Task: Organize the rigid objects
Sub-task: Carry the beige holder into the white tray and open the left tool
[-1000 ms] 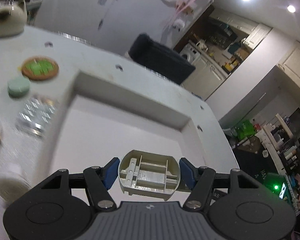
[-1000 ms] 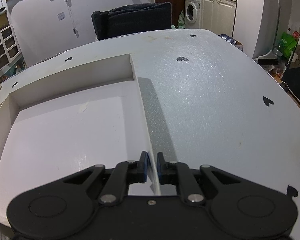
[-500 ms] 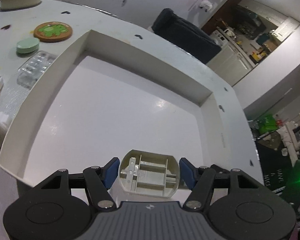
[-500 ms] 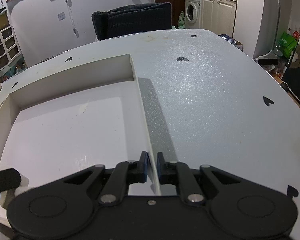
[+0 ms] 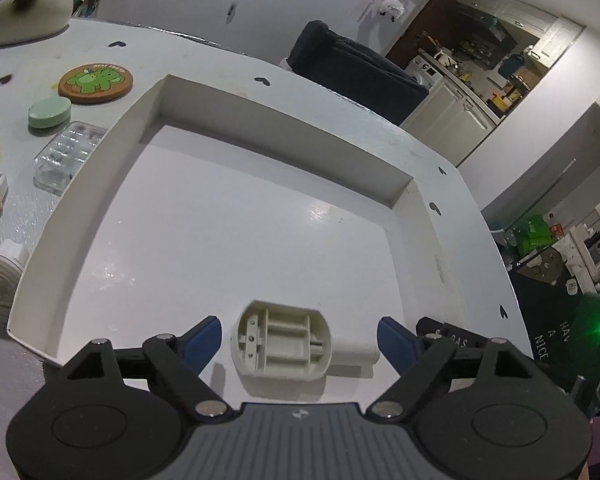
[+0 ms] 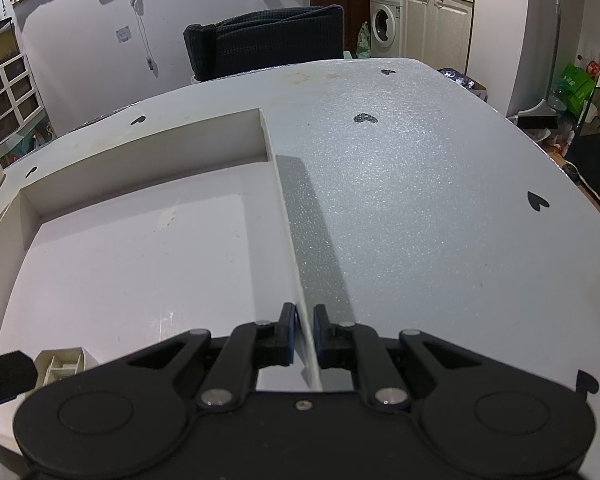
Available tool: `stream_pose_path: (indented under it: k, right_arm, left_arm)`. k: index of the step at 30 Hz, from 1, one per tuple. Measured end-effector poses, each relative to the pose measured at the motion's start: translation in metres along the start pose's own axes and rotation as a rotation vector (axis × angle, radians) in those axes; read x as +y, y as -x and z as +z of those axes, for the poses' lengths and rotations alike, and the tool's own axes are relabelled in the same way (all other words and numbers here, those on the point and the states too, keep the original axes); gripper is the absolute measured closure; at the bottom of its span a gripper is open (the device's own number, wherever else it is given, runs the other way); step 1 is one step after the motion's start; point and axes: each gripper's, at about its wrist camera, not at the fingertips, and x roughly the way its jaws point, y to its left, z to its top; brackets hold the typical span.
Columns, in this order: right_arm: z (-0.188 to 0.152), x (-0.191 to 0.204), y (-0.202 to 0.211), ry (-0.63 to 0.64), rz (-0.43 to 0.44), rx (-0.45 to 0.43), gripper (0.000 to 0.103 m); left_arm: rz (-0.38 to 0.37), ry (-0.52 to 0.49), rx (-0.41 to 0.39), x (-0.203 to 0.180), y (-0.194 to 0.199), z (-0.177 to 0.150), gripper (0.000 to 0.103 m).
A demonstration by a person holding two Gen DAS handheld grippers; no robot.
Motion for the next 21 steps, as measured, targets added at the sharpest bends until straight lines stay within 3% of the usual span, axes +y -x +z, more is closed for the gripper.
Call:
stream_pose_path:
  k: [6, 21]
  right_arm:
    - [0.000, 0.000, 0.000, -0.002, 0.002, -0.001, 0.093]
    - [-0.001, 0.000, 0.001, 0.009, 0.010, -0.005, 0.094]
  left_arm:
    - [-0.013, -0.052, -0.013, -0.004, 0.010, -0.002, 0.008]
    - [-0.050, -0.193, -0.139, -0.005, 0.057, -0.001, 0.000]
